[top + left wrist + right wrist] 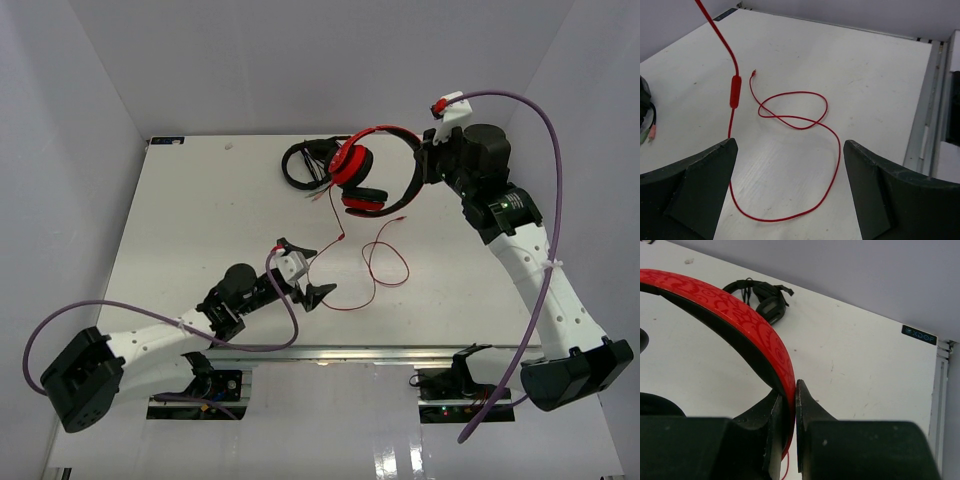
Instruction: Wrap the headphones
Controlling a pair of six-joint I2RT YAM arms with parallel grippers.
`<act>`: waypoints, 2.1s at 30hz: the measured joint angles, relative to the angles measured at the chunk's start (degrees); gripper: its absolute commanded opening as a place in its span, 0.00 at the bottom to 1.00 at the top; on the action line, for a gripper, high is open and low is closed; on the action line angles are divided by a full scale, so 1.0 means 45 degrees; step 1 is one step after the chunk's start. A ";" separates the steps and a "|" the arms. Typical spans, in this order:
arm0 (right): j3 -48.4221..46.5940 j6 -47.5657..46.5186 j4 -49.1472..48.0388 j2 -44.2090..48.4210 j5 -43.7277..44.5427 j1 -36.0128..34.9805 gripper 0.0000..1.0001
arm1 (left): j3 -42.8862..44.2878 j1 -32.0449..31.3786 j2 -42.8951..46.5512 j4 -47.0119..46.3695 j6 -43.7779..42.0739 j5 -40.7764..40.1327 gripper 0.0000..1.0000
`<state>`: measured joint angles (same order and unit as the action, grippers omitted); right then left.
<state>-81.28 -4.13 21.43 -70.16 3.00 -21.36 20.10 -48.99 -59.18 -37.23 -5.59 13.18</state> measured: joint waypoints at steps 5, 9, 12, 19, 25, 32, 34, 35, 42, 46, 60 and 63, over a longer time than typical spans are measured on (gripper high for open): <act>-0.0110 0.0249 0.0103 0.0399 -0.1723 0.0297 0.08 | -0.0131 0.0000 -0.2097 -0.1729 -0.1032 -0.0351 0.98; -0.0553 0.0630 0.0257 0.0693 -0.2665 0.0512 0.08 | -0.0198 0.0000 -0.2999 -0.2550 -0.1418 -0.0505 0.98; -0.0849 0.0889 0.0268 0.0896 -0.3106 0.0599 0.08 | -0.0201 0.0001 -0.3670 -0.3028 -0.1622 -0.0880 0.98; -0.1083 0.1186 0.0351 0.1479 -0.3641 0.0681 0.08 | -0.0098 0.0044 -0.4348 -0.3605 -0.1696 -0.1349 0.70; -0.1083 0.1228 0.0374 0.1630 -0.3757 0.0796 0.08 | 0.0084 0.0047 -0.4632 -0.3555 -0.1417 -0.1138 0.45; -0.1083 0.1488 0.0495 0.1629 -0.4042 0.1045 0.08 | -0.0311 0.0049 -0.4926 -0.3968 -0.0907 -0.1022 0.69; -0.1083 0.1560 0.0499 0.1629 -0.4159 0.1127 0.08 | -0.0397 0.0052 -0.5152 -0.4141 -0.0772 -0.1025 0.70; -0.1083 0.1588 0.0500 0.1629 -0.4217 0.1166 0.08 | -0.0412 0.0051 -0.5266 -0.4196 -0.0717 -0.1030 0.70; -0.1083 0.1851 0.0520 0.1693 -0.4514 0.1375 0.08 | -0.0414 0.0053 -0.5896 -0.4629 -0.0330 -0.1036 0.31; -0.1083 0.1892 0.0524 0.1741 -0.4516 0.1473 0.08 | -0.0414 0.0053 -0.5915 -0.4766 -0.0075 -0.0897 0.12; -0.0917 0.1938 0.0527 0.1712 -0.3155 0.1729 0.08 | 0.0123 -0.0298 -0.3951 -0.2026 0.1345 -0.0029 0.00; -0.0641 0.2034 0.0494 0.1570 -0.2107 0.1733 0.08 | 0.1272 -0.0592 -0.3797 0.0076 0.1996 0.0304 0.00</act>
<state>-84.16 5.02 23.66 -63.09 -6.48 -13.56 25.83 -51.66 -76.26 -36.89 3.40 14.55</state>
